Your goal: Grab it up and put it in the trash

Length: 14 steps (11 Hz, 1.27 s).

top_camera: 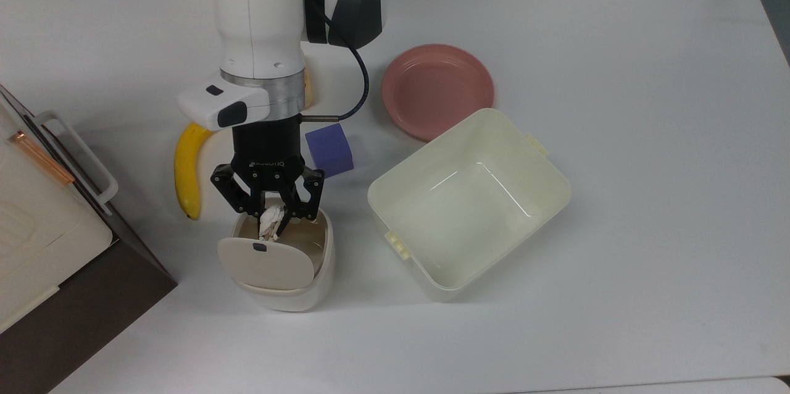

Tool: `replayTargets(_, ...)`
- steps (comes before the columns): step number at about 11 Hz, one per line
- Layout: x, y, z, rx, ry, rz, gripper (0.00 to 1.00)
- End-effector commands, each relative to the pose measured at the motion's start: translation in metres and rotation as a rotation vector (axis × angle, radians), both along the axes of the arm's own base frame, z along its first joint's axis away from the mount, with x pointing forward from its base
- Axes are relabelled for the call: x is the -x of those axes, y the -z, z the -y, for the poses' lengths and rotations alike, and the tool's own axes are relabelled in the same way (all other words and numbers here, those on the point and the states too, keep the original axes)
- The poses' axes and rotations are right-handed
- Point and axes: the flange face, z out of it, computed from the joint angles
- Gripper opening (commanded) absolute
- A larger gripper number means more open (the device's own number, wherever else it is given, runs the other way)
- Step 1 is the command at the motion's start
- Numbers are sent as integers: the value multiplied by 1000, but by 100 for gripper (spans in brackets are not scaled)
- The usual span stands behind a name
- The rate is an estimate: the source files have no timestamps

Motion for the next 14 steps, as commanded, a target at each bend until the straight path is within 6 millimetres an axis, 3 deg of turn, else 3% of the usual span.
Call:
replayTargets(1, 2, 4, 1, 49, -2, -2, 61)
replayTargets(2, 3, 3, 1, 51, -3, -1, 71)
replayTargets(5, 4, -6, 0, 67, -7, 2, 71)
replayTargets(11, 72, -123, 4, 67, 52, -203, 68)
replayTargets(14, 132, -177, 24, 50, 117, -379, 69)
